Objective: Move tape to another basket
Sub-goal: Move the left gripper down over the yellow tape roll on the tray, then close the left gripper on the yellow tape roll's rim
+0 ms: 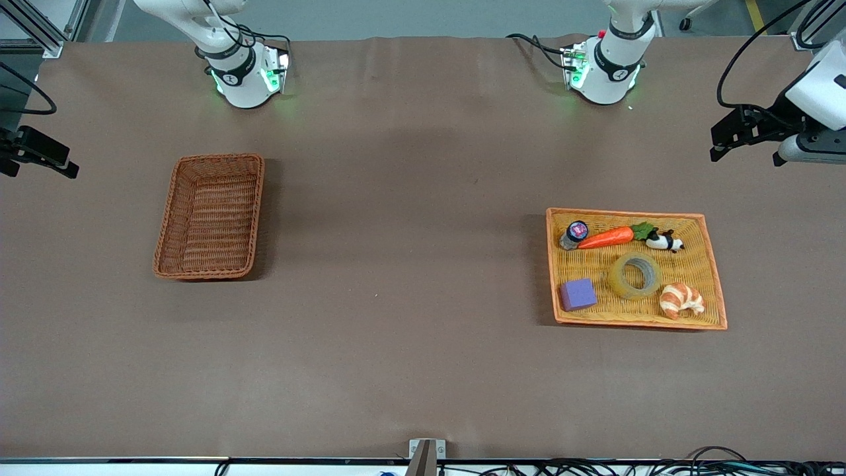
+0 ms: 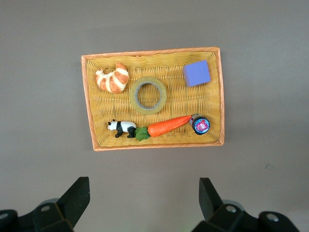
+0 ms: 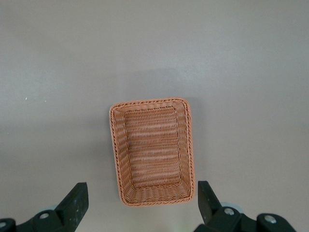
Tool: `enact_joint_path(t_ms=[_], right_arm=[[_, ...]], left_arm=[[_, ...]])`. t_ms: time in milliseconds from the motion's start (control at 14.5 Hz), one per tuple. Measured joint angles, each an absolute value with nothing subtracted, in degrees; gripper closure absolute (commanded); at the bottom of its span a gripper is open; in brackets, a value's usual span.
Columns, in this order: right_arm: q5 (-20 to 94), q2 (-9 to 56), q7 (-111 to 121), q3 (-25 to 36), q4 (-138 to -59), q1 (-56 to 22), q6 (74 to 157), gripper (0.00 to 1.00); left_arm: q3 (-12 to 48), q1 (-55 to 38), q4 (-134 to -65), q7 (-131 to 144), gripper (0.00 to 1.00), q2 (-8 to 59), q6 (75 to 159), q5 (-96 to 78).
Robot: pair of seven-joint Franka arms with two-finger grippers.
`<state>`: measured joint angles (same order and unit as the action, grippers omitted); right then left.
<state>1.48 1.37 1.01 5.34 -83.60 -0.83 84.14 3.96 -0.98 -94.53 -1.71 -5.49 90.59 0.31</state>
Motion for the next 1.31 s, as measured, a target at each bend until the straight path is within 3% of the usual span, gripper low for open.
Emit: enact_joint_path(t_ms=[552, 1034, 1310], right_arm=[[1.48, 1.37, 1.01, 5.34, -83.6, -0.83, 84.15, 0.0], [1.48, 1.37, 1.02, 5.36, -83.61, -0.82, 84.17, 0.0], [1.48, 1.37, 1.03, 5.37, -83.61, -0.82, 84.17, 0.0]], left_arm=[[3.41, -0.36, -94.63, -0.4, 0.0, -1.17, 92.75, 0.33], [3.25, 5.09, -99.25, -0.31, 0.0, 16.73, 115.36, 0.5], [3.32, 5.17, -102.09, 0.89, 0.05, 23.78, 122.44, 0.5]])
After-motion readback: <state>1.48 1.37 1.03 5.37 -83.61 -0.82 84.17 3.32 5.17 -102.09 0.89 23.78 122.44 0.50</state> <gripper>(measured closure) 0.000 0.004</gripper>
